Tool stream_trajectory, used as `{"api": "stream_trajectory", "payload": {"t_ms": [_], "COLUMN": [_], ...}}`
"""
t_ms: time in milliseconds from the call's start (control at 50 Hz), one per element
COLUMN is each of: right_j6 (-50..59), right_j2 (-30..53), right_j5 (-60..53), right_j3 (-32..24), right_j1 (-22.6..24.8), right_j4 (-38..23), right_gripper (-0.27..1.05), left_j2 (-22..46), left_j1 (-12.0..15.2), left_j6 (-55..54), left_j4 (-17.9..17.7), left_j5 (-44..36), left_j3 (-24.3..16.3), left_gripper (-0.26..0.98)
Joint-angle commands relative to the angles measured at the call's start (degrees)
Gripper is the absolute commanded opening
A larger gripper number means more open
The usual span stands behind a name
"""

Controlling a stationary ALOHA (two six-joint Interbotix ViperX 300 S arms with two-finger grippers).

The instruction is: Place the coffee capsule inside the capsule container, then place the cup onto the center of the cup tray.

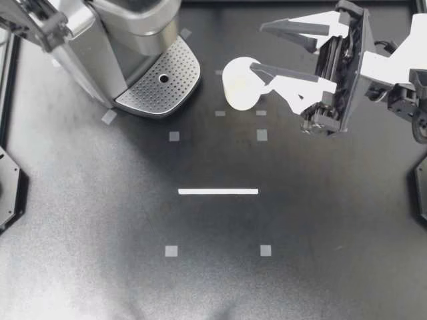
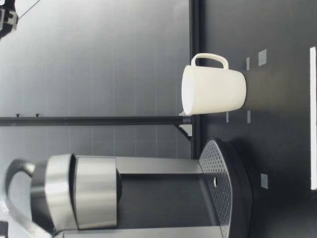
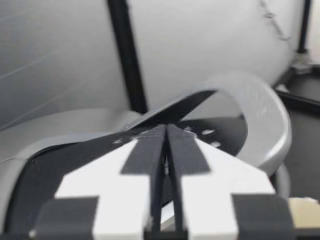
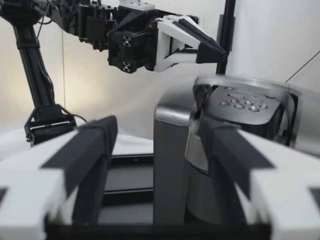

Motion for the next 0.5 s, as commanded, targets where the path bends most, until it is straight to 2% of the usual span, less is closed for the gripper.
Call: {"api": "stream_trajectory", "payload": {"t_ms": [0, 200, 480], "right_j6": [0.09, 0.09, 0.18], "right_j2": [-1.23, -1.14, -1.23], "right_j5": [-0.70, -1.85, -2.11], "right_j3": [-0.35, 0.26, 0.79], "right_j1": [0.35, 0.35, 0.35], "right_j4": [0.00, 0.00, 0.00], "right_gripper": [0.65, 0.65, 0.65], "left_j2": [0.44, 2.99, 4.39], "left_j1": [0.00, 0.00, -0.35], "left_j6": [-0.44, -3.60, -7.03], "left_j4": [-0.09, -0.18, -0.18], "left_j5": [-2.46, -9.58, -11.87], "left_j3": [-2.02, -3.08, -1.41], "left_gripper": [0.09, 0.09, 0.09]}}
